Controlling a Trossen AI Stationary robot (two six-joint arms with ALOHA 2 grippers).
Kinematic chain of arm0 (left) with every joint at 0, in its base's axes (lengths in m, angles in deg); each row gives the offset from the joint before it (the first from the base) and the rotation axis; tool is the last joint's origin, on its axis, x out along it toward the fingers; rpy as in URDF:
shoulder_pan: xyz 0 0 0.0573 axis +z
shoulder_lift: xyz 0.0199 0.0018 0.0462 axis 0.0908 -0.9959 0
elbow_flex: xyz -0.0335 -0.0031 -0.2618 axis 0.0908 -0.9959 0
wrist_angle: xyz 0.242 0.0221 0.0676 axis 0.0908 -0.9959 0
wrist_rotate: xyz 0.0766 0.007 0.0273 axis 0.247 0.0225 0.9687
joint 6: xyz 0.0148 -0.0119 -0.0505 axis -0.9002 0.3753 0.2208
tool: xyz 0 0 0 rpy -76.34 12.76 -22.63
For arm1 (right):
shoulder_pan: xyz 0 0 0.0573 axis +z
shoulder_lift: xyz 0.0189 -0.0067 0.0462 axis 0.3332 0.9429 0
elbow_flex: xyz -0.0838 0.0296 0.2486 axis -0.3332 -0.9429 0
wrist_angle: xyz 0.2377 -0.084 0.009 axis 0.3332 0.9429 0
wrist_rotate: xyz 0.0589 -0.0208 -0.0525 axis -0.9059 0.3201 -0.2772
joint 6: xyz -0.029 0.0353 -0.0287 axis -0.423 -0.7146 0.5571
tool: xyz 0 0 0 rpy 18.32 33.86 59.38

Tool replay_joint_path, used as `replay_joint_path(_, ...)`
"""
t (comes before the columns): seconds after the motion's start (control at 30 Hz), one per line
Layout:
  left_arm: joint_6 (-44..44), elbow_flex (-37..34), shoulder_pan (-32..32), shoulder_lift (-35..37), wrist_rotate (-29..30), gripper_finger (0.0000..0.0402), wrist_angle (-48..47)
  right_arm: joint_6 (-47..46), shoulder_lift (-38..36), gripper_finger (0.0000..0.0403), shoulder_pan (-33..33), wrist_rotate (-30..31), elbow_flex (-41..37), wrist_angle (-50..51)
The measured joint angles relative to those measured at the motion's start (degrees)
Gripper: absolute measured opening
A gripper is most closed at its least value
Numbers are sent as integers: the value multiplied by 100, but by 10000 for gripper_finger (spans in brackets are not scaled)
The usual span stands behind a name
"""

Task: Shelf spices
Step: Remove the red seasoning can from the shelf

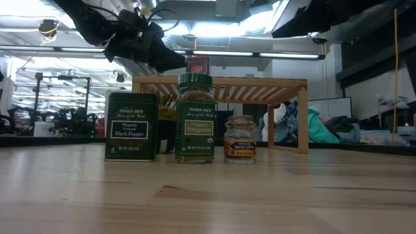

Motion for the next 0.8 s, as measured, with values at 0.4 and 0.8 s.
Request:
replay_joint_path(0.4,-153,0,-78,0,9,219,99,0,0,292,0,0,0,-37)
replay_joint_path(0.8,-331,0,-72,0,539,219,195,0,0,292,0,-2,0,-39)
